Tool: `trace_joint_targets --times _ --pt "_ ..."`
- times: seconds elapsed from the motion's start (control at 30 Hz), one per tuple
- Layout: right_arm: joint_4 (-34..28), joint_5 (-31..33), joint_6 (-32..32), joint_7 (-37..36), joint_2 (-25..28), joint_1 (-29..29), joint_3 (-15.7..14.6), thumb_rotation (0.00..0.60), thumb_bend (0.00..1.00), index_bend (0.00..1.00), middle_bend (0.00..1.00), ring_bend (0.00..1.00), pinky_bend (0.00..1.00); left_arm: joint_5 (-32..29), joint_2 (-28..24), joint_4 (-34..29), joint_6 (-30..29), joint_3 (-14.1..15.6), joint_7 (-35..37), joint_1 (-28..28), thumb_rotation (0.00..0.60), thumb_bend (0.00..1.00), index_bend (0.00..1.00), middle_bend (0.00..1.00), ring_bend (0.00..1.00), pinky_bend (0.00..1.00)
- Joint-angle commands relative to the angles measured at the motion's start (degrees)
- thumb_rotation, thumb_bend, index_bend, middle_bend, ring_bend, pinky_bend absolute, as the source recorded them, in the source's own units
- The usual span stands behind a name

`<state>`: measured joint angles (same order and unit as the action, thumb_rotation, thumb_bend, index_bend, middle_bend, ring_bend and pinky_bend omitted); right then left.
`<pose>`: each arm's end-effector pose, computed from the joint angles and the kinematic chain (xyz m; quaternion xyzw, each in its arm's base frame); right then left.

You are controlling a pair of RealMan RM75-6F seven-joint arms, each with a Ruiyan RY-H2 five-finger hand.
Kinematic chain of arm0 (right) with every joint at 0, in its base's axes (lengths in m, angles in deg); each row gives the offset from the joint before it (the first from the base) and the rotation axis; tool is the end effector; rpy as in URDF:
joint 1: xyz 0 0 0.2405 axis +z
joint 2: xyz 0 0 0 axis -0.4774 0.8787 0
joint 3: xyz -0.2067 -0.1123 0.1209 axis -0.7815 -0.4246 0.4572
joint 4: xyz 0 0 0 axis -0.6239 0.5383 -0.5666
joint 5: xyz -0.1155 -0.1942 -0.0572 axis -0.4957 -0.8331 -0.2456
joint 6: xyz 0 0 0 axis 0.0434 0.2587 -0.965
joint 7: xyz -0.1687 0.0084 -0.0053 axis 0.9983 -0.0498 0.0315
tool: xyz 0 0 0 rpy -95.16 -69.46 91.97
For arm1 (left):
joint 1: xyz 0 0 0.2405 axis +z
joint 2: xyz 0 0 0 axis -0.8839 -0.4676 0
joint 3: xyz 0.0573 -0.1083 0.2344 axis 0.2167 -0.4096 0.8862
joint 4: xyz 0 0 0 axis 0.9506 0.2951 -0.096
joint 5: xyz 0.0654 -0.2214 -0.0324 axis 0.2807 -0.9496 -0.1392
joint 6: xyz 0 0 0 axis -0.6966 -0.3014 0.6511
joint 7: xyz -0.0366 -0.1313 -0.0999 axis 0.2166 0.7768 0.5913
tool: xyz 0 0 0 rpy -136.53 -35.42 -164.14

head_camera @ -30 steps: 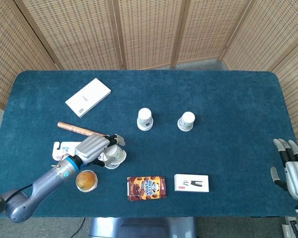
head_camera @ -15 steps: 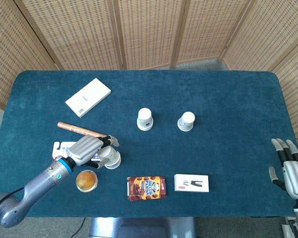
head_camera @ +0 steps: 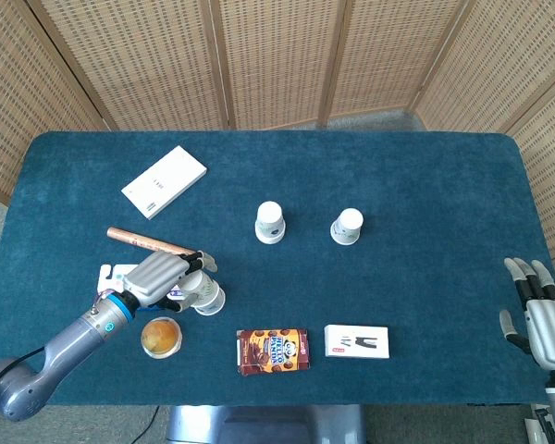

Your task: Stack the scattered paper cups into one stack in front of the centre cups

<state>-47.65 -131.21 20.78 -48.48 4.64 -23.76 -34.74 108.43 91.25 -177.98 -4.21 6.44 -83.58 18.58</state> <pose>-0.3198 -0.2144 0.1690 0.5953 -0.3714 0.3530 0.6190 -0.1332 0.3290 0.0264 -0.7879 -0.4265 -0.3436 0.2816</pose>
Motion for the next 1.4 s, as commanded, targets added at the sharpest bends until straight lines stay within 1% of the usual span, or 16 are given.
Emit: trace_joint_targets --times 0.03,0.3,0.37,0.4,0.47,0.53,0.6,0.63,0.73,0.77,1.13,1.4 --pt "0.08 0.04 -0.07 -0.04 -0.03 0.01 -0.02 0.600 0.49 0.00 0.11 0.03 0.36 -0.15 0.12 0.11 0.26 0.11 0.06 -0.14 0.600 0.47 0.24 0.24 0.37 0.62" --pt "0.30 -0.05 -0.09 -0.39 -0.16 0.06 -0.01 0.600 0.49 0.00 0.11 0.03 0.36 -0.77 0.31 0.36 0.66 0.63 -1.23 -0.48 0.600 0.47 0.23 0.23 0.35 0.60" --pt "0.40 -0.05 -0.08 -0.42 -0.23 0.03 -0.04 0.600 0.49 0.00 0.11 0.03 0.36 -1.45 0.58 0.71 1.18 1.10 -2.52 -0.76 0.600 0.47 0.20 0.21 0.32 0.58" --pt "0.43 -0.05 -0.06 -0.44 -0.24 0.01 -0.05 0.600 0.49 0.00 0.11 0.03 0.36 -2.03 0.50 0.71 1.78 1.37 -3.16 -1.01 0.600 0.47 0.17 0.20 0.30 0.56" --pt "0.54 -0.06 0.03 -0.49 -0.22 -0.04 -0.06 0.600 0.50 0.00 0.11 0.03 0.36 -3.23 0.36 0.62 2.87 1.73 -4.40 -1.63 0.600 0.47 0.11 0.15 0.22 0.51" --pt "0.62 -0.07 0.10 -0.59 -0.21 -0.07 -0.03 0.600 0.50 0.00 0.11 0.03 0.36 -4.08 0.26 0.44 3.49 2.05 -5.37 -2.02 0.600 0.46 0.03 0.06 0.09 0.42" --pt "0.69 -0.13 0.11 -0.65 -0.21 -0.05 -0.02 0.600 0.50 0.00 0.11 0.03 0.36 -5.12 0.07 0.07 3.95 2.23 -6.19 -2.42 0.600 0.46 0.00 0.01 0.01 0.35" --pt "0.69 -0.17 0.10 -0.67 -0.19 -0.02 -0.01 0.600 0.50 0.00 0.11 0.03 0.36 -5.41 0.05 -0.05 3.96 2.26 -6.47 -2.52 0.600 0.46 0.00 0.00 0.00 0.31" --pt "0.76 -0.32 -0.07 -0.65 -0.24 0.11 -0.04 0.600 0.50 0.00 0.11 0.03 0.36 -5.60 0.16 -0.33 2.80 2.17 -7.23 -2.38 0.600 0.47 0.00 0.00 0.00 0.22" --pt "0.77 -0.31 -0.17 -0.64 -0.26 0.17 -0.04 0.600 0.49 0.00 0.11 0.03 0.36 -5.44 0.34 -0.45 2.14 2.09 -7.21 -2.15 0.600 0.47 0.00 0.00 0.00 0.22" --pt "1.45 -0.24 -0.52 -1.34 -0.53 0.30 -0.09 0.600 0.50 0.00 0.11 0.03 0.36 -5.14 1.46 -0.17 1.44 2.26 -7.60 -2.22 0.600 0.47 0.00 0.00 0.00 0.21" --pt "1.76 -0.79 -1.57 -1.29 -0.95 1.27 0.02 0.600 0.50 0.00 0.11 0.03 0.36 -2.92 0.15 -0.84 -3.32 2.40 -7.49 0.23 0.600 0.47 0.00 0.00 0.00 0.19"
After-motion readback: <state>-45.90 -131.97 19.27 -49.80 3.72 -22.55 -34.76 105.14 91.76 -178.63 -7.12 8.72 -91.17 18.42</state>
